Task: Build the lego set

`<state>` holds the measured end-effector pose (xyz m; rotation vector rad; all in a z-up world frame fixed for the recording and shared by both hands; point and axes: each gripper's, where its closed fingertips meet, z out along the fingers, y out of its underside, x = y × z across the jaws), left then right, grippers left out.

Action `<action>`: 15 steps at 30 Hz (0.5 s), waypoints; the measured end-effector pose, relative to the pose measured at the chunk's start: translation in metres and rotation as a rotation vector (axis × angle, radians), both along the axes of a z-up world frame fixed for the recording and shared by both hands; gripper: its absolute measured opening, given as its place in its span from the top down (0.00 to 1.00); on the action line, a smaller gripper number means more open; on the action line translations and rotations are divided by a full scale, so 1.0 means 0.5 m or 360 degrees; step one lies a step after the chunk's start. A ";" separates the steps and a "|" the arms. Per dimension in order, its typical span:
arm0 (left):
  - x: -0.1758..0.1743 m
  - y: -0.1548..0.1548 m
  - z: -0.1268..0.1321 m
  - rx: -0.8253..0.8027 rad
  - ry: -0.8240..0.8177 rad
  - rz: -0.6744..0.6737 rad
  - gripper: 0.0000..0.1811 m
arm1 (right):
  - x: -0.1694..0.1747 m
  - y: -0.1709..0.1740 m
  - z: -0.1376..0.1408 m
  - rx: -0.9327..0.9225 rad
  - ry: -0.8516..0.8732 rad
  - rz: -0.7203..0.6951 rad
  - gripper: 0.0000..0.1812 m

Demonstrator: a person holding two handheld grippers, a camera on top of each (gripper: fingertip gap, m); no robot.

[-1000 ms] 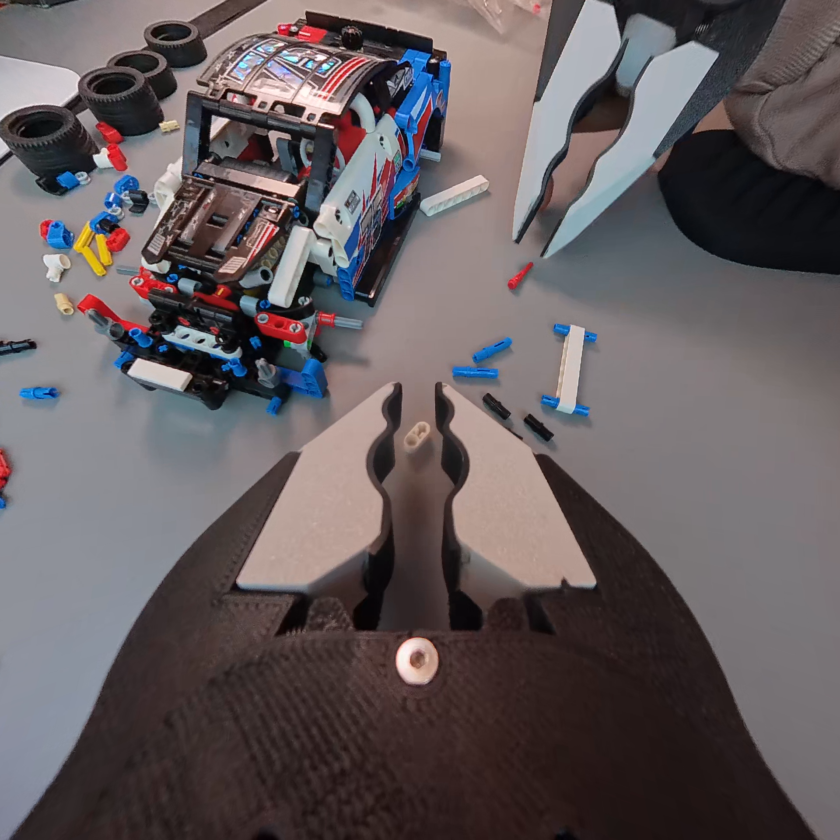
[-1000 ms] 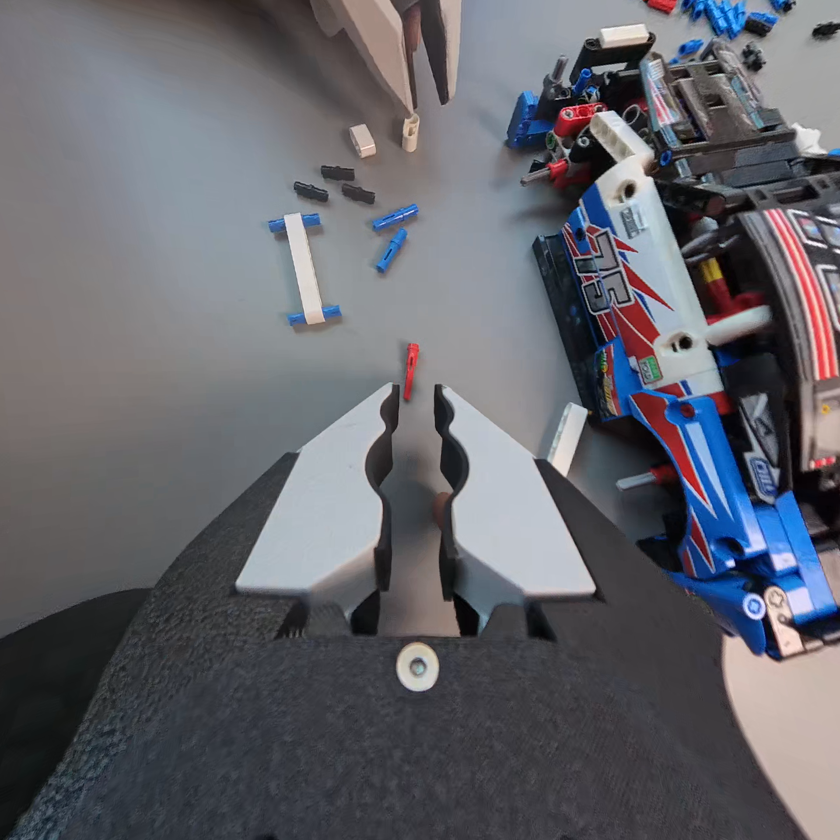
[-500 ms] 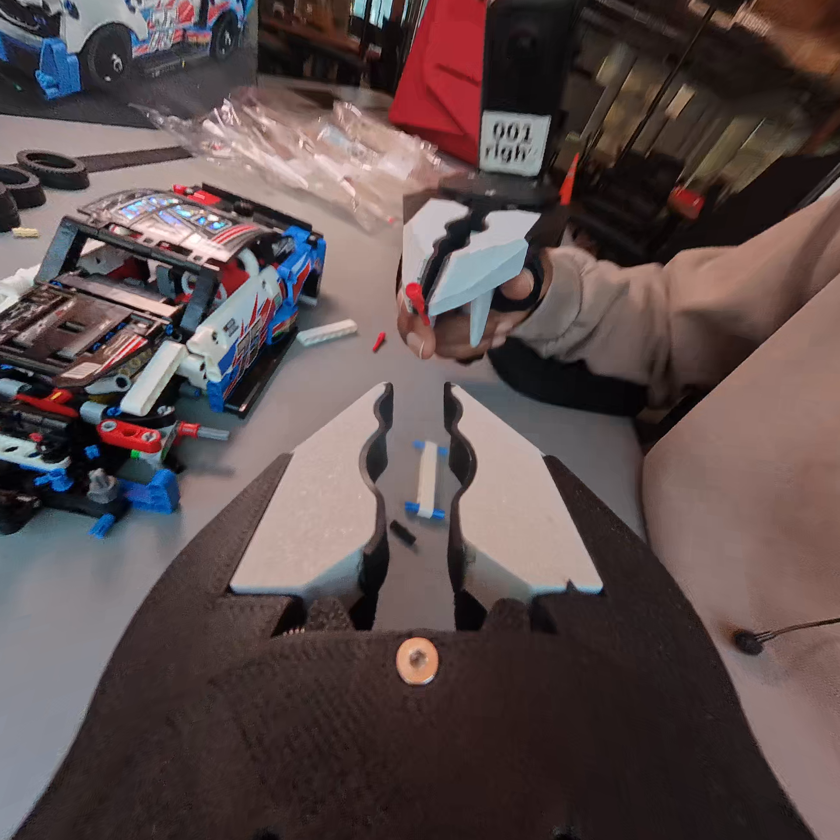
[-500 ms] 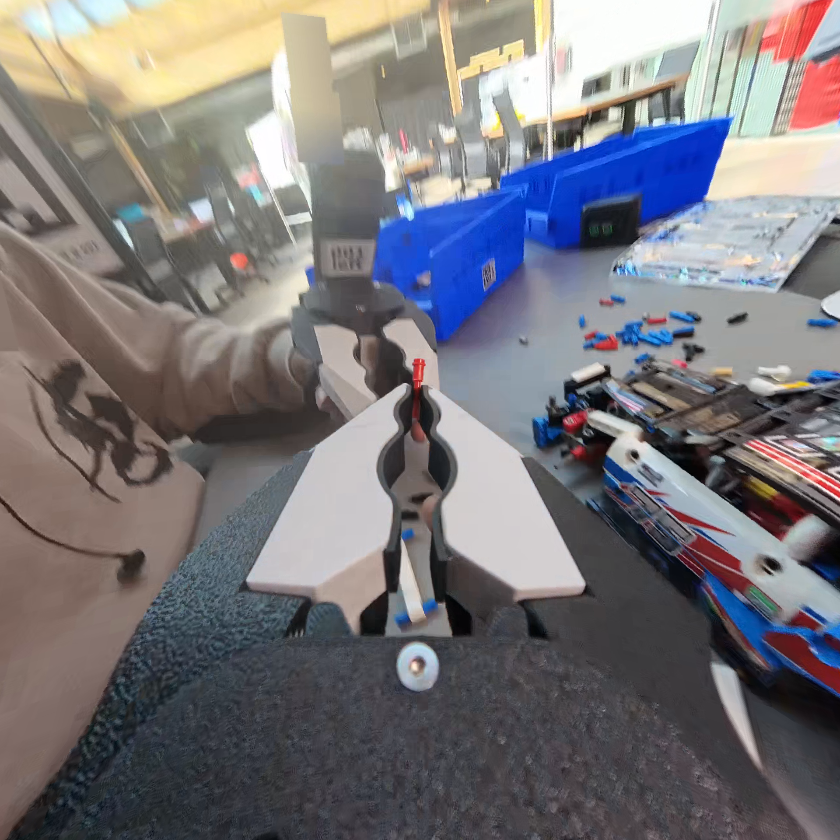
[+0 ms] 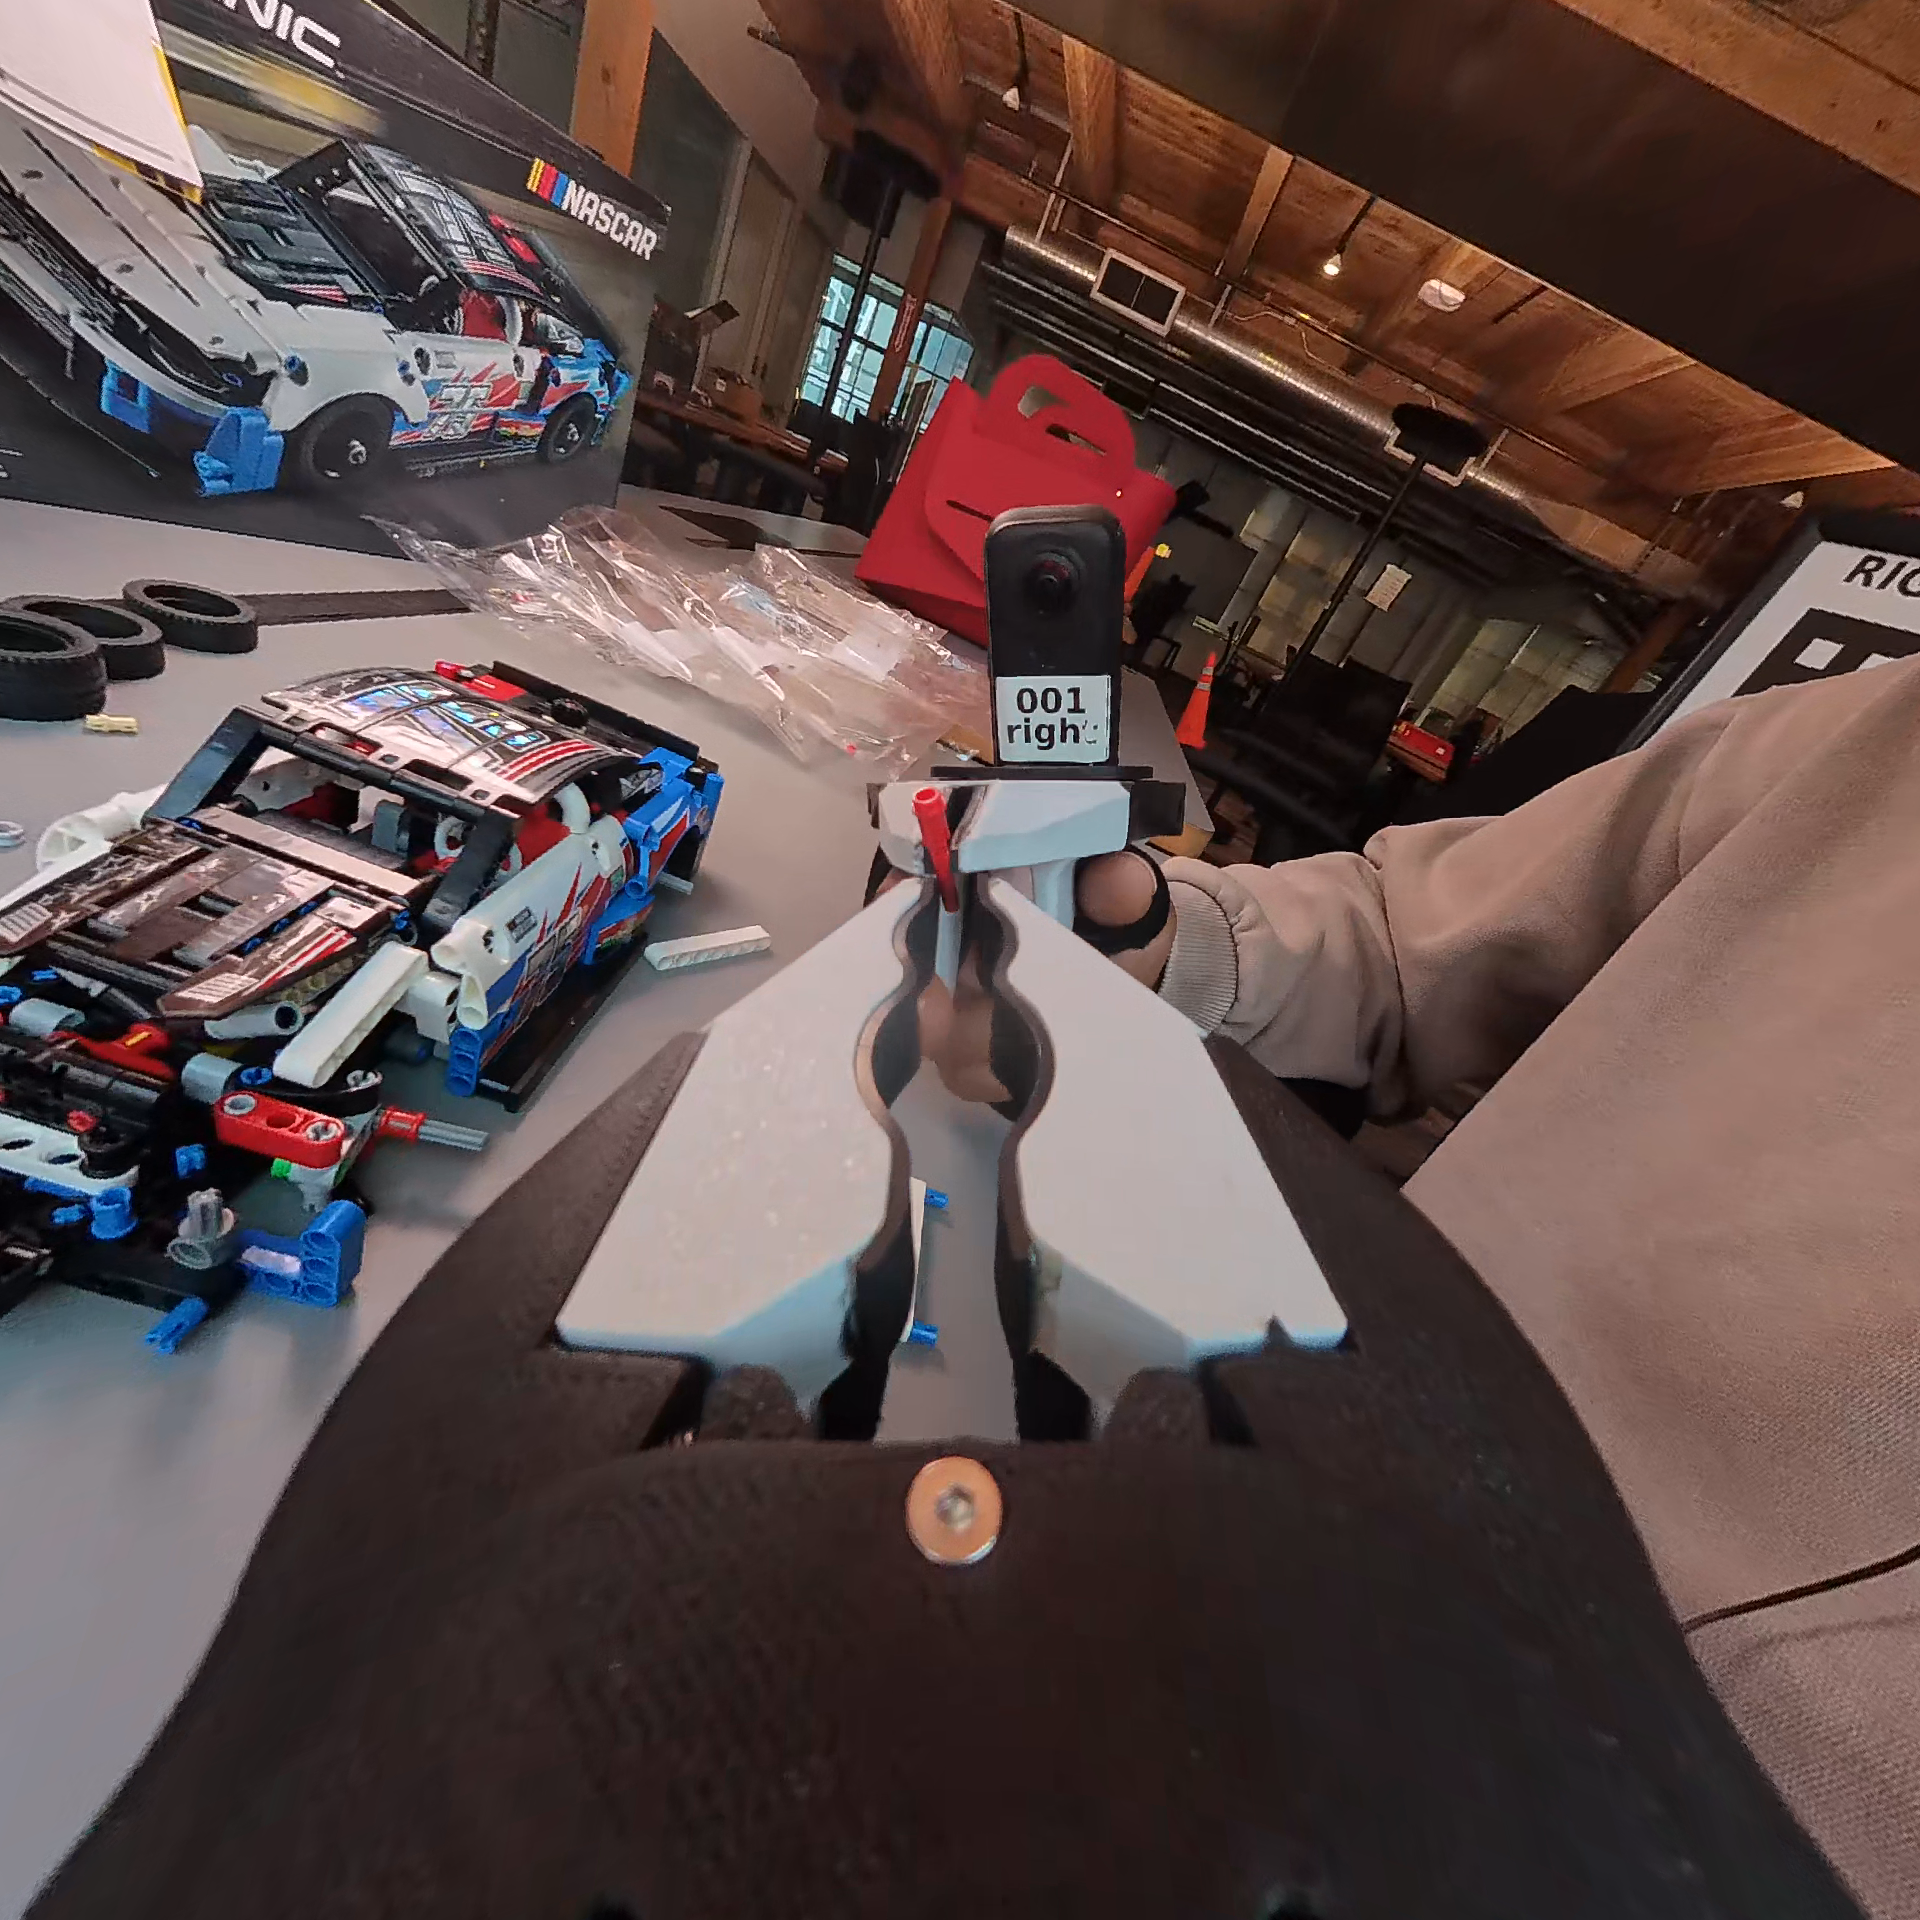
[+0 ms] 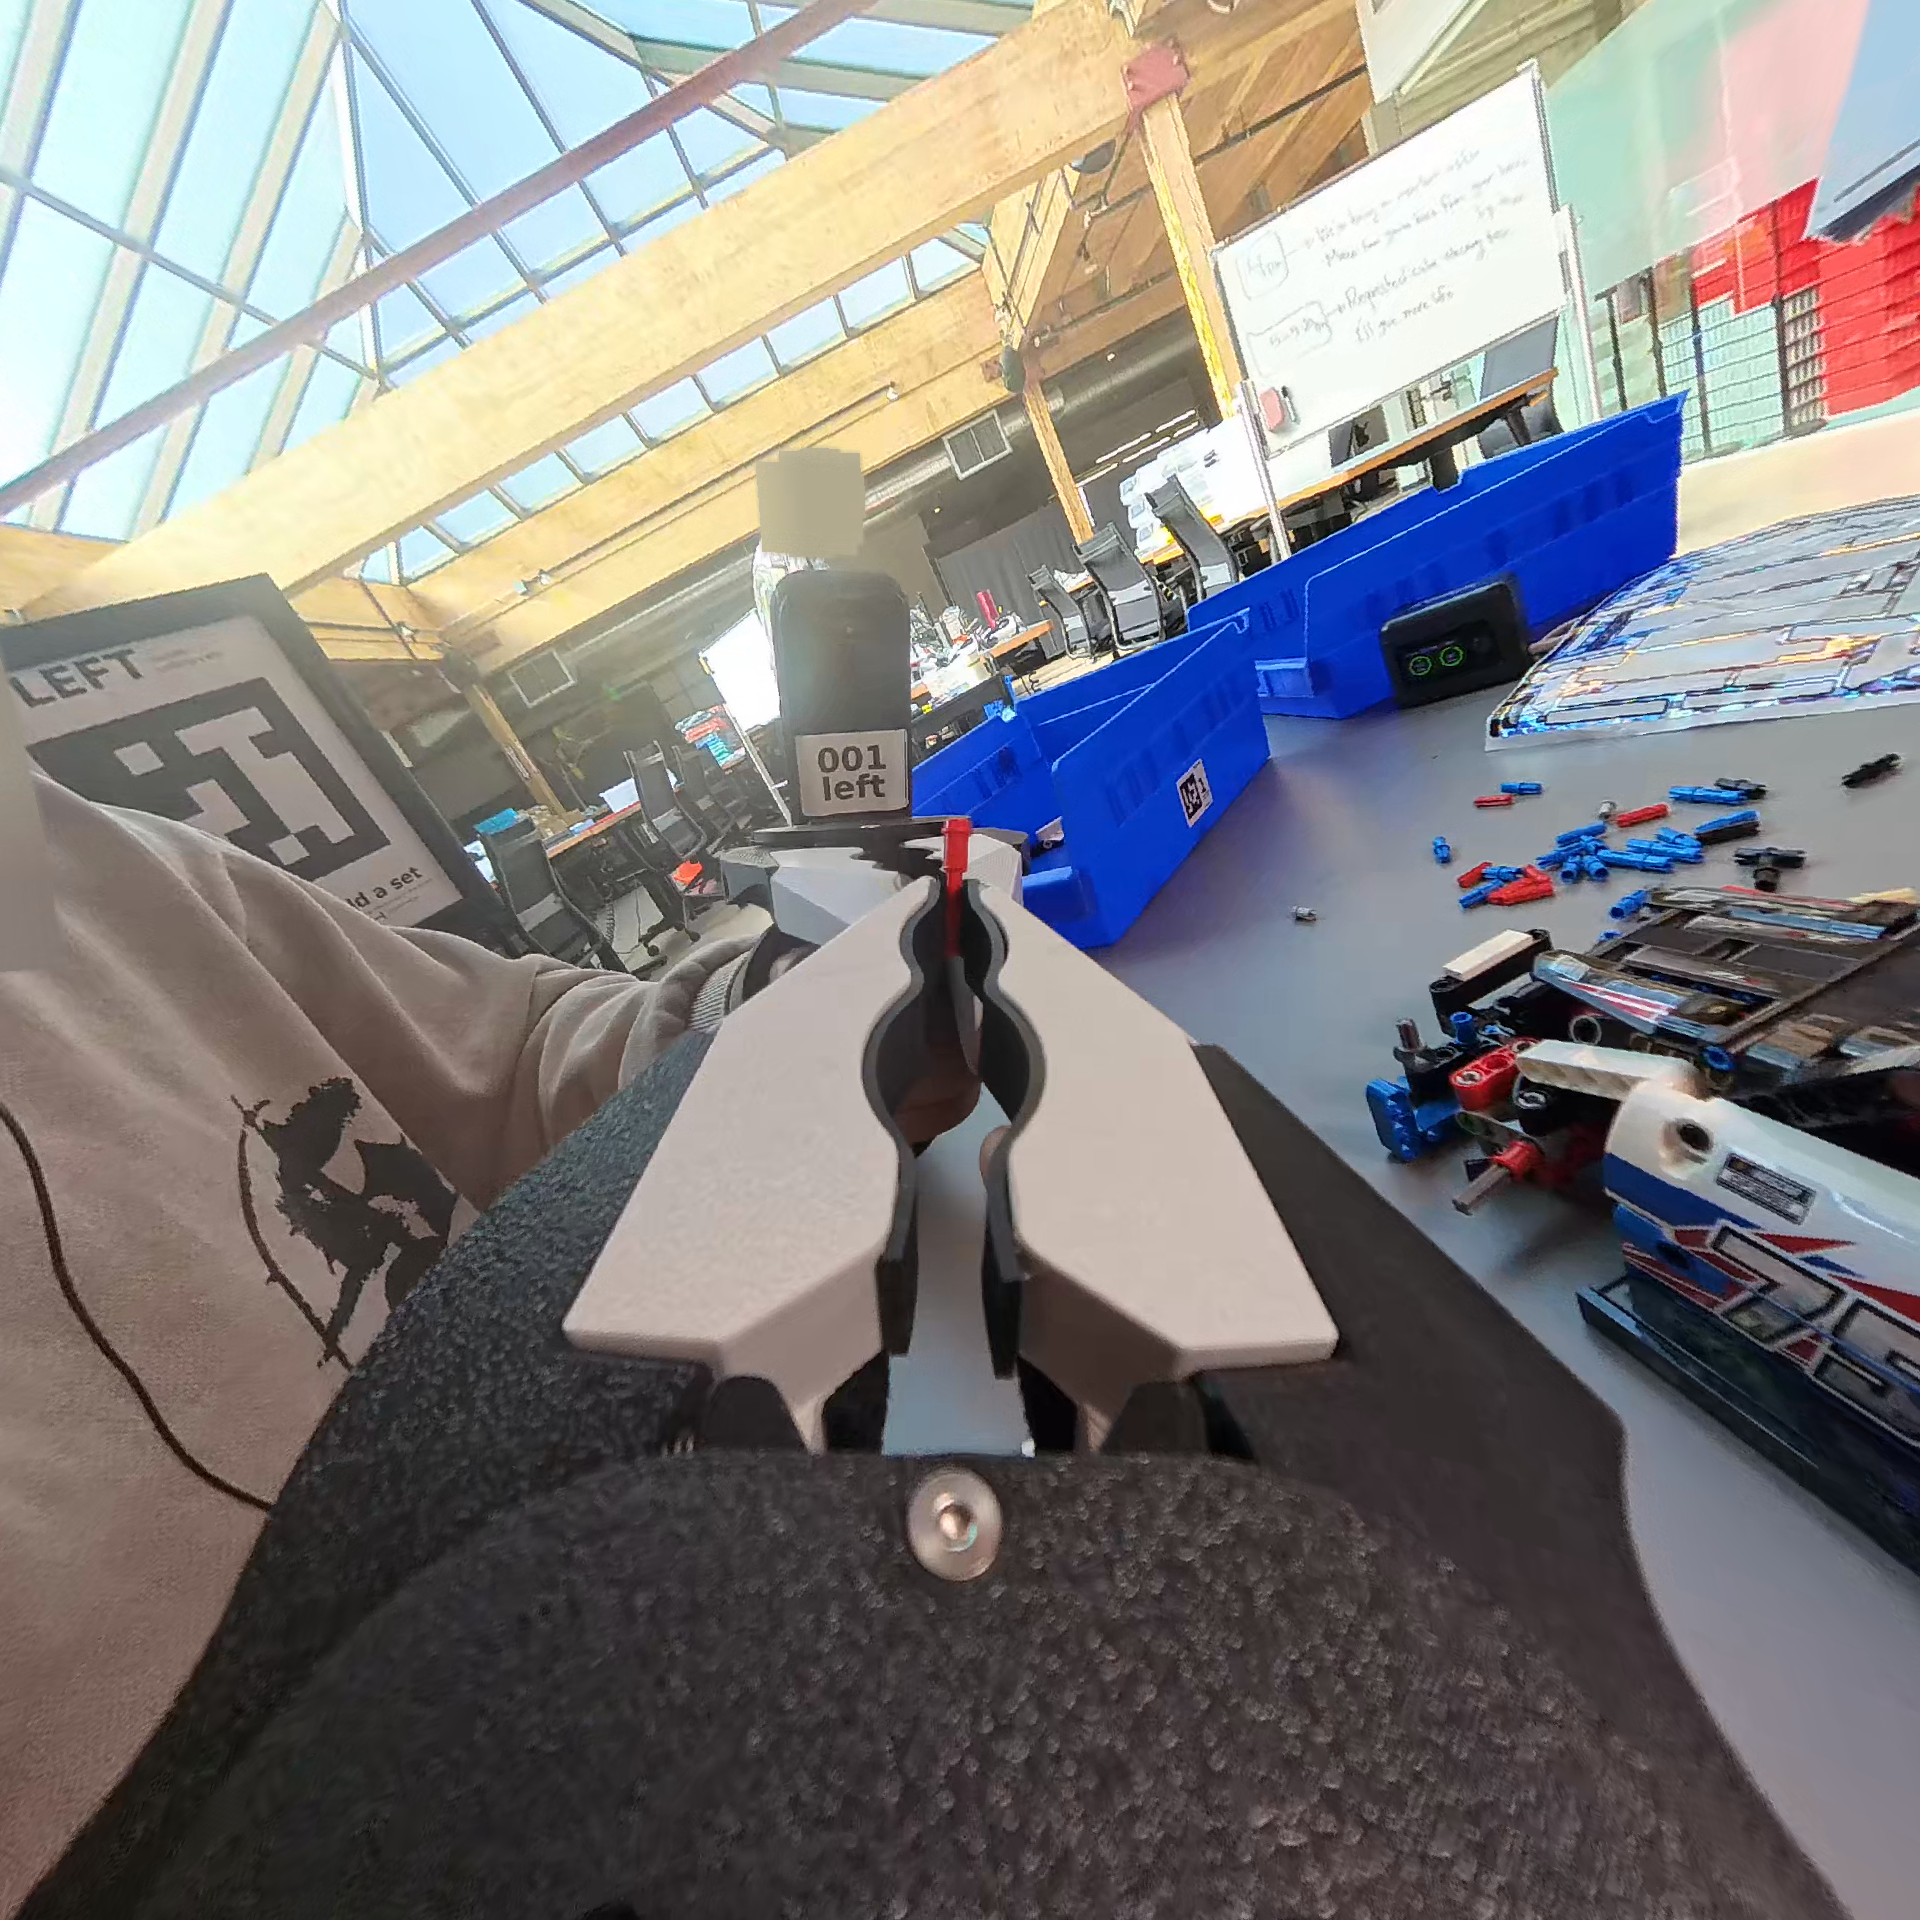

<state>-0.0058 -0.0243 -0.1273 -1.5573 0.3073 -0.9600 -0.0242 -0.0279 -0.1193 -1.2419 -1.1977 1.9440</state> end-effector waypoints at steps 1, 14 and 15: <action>-0.001 0.000 0.000 0.0002 0.0004 0.0004 0.99 | 0.000 -0.002 0.000 0.0009 0.0003 0.0003 1.00; 0.006 -0.003 -0.058 -0.0119 0.0421 -0.0006 1.00 | 0.019 -0.003 -0.052 0.0495 -0.0178 0.0062 1.00; 0.004 -0.003 -0.063 -0.0130 0.0450 -0.0001 1.00 | 0.022 -0.003 -0.057 0.0529 -0.0196 0.0076 1.00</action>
